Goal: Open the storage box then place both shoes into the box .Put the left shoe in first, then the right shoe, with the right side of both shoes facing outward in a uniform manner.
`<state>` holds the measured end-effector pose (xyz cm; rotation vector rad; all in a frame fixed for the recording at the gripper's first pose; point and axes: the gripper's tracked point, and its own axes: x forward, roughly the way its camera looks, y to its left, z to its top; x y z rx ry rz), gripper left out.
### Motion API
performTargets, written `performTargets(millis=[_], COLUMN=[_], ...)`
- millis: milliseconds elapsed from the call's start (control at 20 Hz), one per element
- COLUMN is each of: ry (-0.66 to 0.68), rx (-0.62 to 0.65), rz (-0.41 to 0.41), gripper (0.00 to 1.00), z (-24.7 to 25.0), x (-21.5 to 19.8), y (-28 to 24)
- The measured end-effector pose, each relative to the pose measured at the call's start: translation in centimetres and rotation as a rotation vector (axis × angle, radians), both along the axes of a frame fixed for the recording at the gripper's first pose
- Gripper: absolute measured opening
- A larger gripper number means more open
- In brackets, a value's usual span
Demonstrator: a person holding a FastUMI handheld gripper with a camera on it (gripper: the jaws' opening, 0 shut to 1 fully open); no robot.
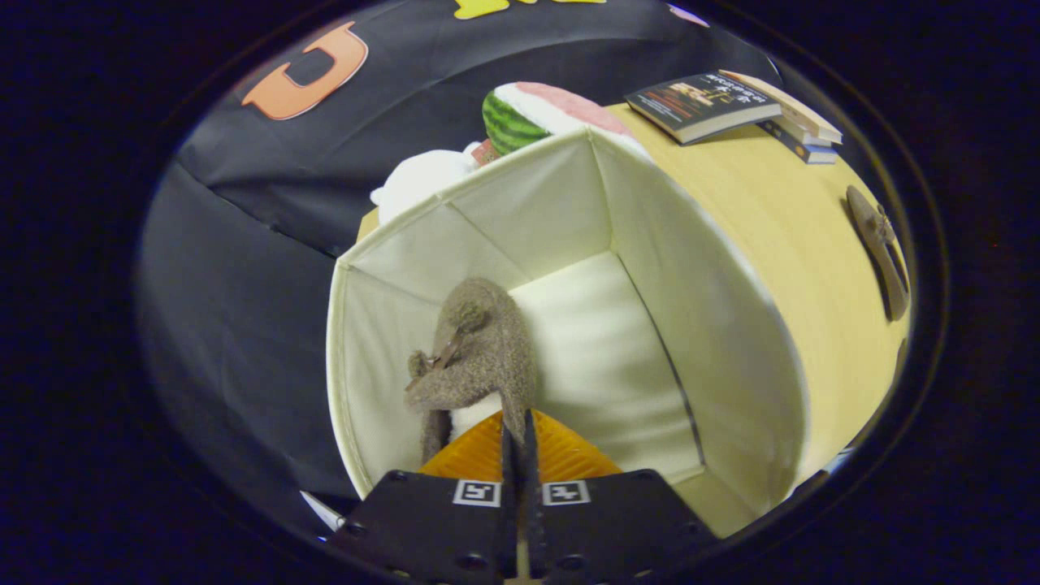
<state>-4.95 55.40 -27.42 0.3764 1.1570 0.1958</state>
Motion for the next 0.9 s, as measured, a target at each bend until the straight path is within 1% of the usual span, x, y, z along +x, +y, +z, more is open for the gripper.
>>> performTargets(millis=[100, 150, 250, 350, 400, 450, 500, 600, 750, 900], ry=[0.018, 0.006, -0.056, -0.136, -0.174, -0.201, -0.231, -0.307, -0.439, -0.554], rx=[-0.033, -0.007, -0.005, -0.007, -0.010, -0.007, 0.000, 0.003, 0.008, -0.021], rz=[0.031, 0.036, 0.062, 0.106, 0.119, 0.126, 0.134, 0.155, 0.184, 0.204], gripper=[0.30, 0.38, 0.58, 0.79, 0.82, 0.89, 0.89, 0.96, 0.96, 0.96], z=[0.2, 0.7, 2.6, 5.0, 6.1, 7.3, 8.6, 11.3, 15.6, 18.8], x=[-0.8, -0.9, -0.7, -0.5, -0.5, -0.7, -0.9, -1.5, -1.8, -2.0], y=[-0.4, 0.0, -0.4, -1.0, -1.5, -2.1, -2.6, -4.0, -7.5, -13.0])
